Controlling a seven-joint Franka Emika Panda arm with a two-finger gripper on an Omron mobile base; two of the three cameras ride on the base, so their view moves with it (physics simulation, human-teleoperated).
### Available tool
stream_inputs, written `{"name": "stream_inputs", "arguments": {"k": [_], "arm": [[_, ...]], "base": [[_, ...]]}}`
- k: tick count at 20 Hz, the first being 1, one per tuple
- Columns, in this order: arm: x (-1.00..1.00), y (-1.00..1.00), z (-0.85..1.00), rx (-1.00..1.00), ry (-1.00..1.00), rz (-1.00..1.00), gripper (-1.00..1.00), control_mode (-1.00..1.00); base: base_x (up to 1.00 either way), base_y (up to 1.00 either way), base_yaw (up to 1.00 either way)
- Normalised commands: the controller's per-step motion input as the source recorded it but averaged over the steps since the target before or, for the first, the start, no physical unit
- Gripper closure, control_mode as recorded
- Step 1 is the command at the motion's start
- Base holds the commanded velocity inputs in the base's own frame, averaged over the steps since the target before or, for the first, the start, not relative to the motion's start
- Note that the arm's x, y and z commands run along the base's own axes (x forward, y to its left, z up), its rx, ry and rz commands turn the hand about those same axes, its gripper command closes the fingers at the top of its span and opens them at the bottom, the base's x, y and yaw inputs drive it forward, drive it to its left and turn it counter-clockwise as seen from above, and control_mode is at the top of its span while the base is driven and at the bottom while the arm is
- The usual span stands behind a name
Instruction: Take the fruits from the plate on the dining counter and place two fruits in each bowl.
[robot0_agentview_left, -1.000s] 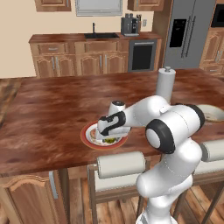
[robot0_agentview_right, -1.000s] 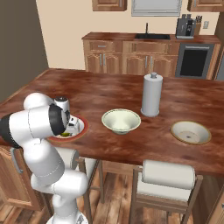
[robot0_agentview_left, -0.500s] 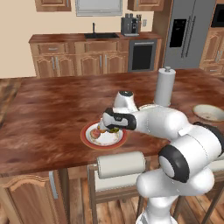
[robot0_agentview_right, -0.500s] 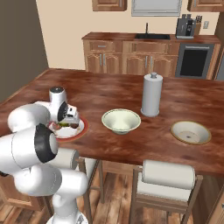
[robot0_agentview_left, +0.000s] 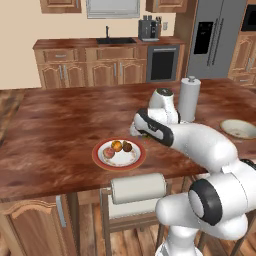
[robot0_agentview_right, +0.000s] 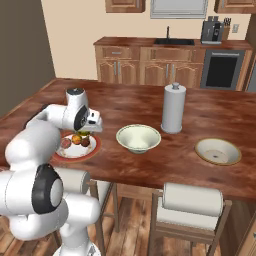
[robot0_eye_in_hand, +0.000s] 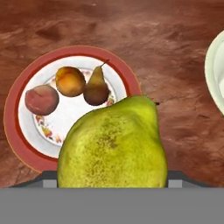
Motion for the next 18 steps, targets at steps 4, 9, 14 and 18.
{"name": "stream_inputs", "arguments": {"k": [4,9,14,18], "arm": [[0.42,-0.97,0.21,-0.08,0.19,0.0,1.0,-1.0],[0.41,-1.0,0.01,-0.06,0.24,0.0,1.0,-1.0],[0.33,-0.96,0.0,-0.08,0.25,0.02,1.0,-1.0],[0.17,-0.55,-0.11,-0.05,0.16,0.11,1.0,-1.0]], "base": [[0.0,0.0,0.0],[0.0,0.0,0.0],[0.0,0.0,0.0],[0.0,0.0,0.0]]}}
